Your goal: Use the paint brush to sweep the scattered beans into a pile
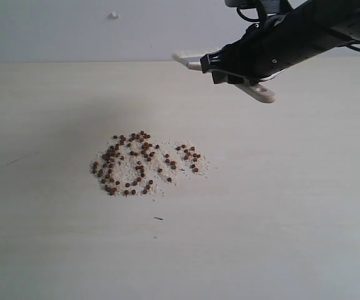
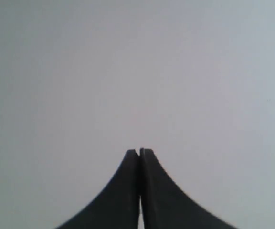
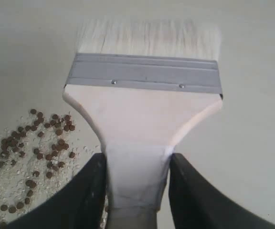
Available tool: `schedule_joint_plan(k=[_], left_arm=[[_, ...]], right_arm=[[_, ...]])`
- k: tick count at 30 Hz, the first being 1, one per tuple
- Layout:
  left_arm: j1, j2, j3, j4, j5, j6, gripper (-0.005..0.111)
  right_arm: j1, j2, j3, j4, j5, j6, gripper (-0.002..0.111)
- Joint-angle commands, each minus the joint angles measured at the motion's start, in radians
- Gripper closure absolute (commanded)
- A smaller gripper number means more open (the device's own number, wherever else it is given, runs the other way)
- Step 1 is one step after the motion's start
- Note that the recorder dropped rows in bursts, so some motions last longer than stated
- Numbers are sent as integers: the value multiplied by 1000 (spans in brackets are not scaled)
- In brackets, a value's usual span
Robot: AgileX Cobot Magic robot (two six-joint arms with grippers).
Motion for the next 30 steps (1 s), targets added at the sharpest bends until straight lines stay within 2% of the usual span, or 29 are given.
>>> schedule_joint_plan(k=[1, 6, 9, 12, 13, 18, 20, 24, 26, 30], left_arm=[[-6, 250, -305, 164, 281, 194, 107], [-7, 478, -569, 151, 641, 661, 107], [-22, 584, -615, 60, 772, 963, 107], [-83, 676, -611, -62, 875, 1273, 107], [-104, 700, -602, -90, 886, 1314, 107], [-232, 849, -585, -293, 861, 1243, 107], [-290, 908, -585, -318, 861, 1300, 107], [-435, 995, -585, -189, 832, 1414, 107], [-515, 1029, -585, -98, 786, 1412, 107], [-619, 1074, -585, 3, 690, 1400, 107]], right_arm=[[0, -11, 4, -7, 2, -25, 108], [0, -11, 4, -7, 4, -30, 108], [0, -11, 4, -7, 0, -40, 108], [0, -11, 4, -7, 1, -42, 108], [0, -11, 4, -7, 1, -42, 108], [0, -9, 4, -7, -11, -42, 108], [0, -9, 4, -7, -14, -44, 108], [0, -9, 4, -7, -14, -61, 108], [0, -9, 4, -7, -14, -61, 108], [0, -9, 4, -7, -14, -68, 108]])
